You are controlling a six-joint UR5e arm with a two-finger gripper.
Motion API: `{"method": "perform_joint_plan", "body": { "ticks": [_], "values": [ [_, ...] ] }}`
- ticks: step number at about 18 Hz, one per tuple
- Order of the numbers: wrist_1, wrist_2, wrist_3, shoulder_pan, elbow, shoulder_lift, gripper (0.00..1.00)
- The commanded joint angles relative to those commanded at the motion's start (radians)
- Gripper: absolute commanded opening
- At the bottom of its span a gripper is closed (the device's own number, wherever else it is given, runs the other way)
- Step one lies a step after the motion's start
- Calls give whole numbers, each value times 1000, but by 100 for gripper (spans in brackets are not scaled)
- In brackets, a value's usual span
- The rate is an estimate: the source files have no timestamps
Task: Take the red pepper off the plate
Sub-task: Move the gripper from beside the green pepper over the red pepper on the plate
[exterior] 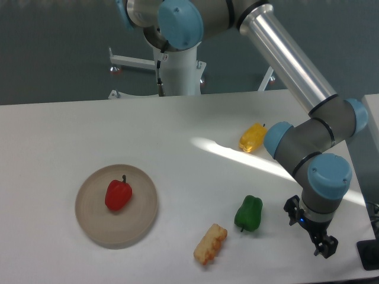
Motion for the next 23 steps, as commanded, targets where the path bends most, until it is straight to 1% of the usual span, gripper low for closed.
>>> {"method": "perform_joint_plan", "body": {
  "ticks": [2, 7, 10, 13, 15, 17, 20, 21, 23],
  "values": [
    [5, 0, 0, -2, -6, 0, 100],
    [6, 0, -14, -9, -44, 28, 100],
    [6, 0, -37, -14, -92, 64, 100],
    [3, -3, -127, -40, -133, 106, 100],
    [6, -20, -211, -54, -184, 147, 100],
    [-5, -72, -302, -66, -227, 198, 100],
    [-12, -147, -409, -67, -360, 317, 100],
    [-11, -169, -445, -78, -426, 371, 100],
    [-8, -175, -512, -95, -488, 422, 100]
  ]
}}
